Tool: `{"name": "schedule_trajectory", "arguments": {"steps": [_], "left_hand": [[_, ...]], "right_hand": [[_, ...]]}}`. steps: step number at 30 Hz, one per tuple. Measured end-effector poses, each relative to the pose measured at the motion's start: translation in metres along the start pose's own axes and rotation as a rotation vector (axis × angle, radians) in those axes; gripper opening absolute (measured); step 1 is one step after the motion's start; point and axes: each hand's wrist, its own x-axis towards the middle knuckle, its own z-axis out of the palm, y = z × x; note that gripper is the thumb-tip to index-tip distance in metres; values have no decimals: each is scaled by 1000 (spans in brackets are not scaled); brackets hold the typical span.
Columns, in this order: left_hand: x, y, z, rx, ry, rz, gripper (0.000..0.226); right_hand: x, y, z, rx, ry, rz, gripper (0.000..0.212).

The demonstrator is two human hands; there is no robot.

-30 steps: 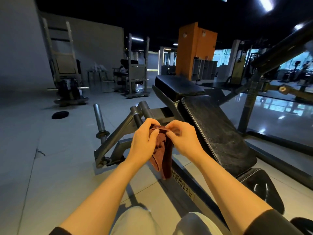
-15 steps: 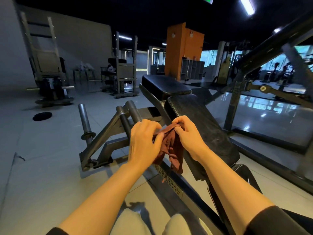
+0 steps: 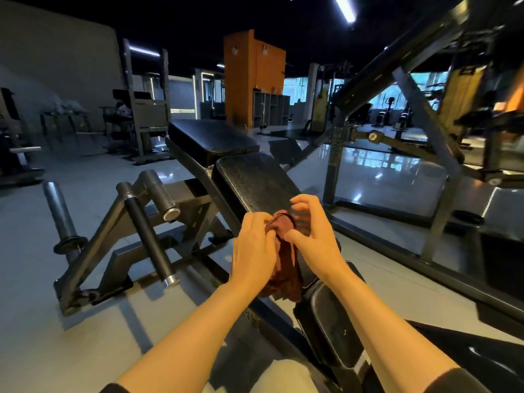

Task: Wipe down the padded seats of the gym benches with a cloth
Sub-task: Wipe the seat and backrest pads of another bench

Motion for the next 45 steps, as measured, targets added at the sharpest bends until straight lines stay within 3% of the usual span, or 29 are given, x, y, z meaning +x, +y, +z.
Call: {"name": "schedule_trajectory", "arguments": {"steps": [3, 6, 10, 15, 19, 24, 29, 32, 37, 45], "left_hand": [[5, 9, 28, -178, -41, -70, 15], [8, 11, 48, -216, -98, -47, 18], [6, -17, 61, -66, -74, 27, 25], [-1, -57, 59, 148, -21, 166, 28], [-2, -80, 60, 219, 12, 236, 28], [0, -82, 70, 328, 3, 264, 37], [-6, -81, 66, 348, -26, 264, 41], [-9, -81, 64, 323, -7, 280, 39], [-5, -80, 77, 267, 24, 315, 31], [2, -84, 84, 280, -21, 362, 21]], "right_hand": [[-13, 20, -16, -104, -49, -35, 50], [-17, 44, -22, -163, 66, 29, 52], [-8, 68, -9, -218, 197, 63, 44], [3, 90, 32, -343, 80, 251, 52], [4, 103, 49, -556, 59, 75, 55], [24, 123, 34, -562, 23, 79, 50], [39, 131, 23, -580, 120, 182, 52], [25, 119, 37, -492, 133, 118, 51], [16, 133, 28, -492, 15, -9, 47], [65, 179, -18, -492, 230, 285, 41]]}}
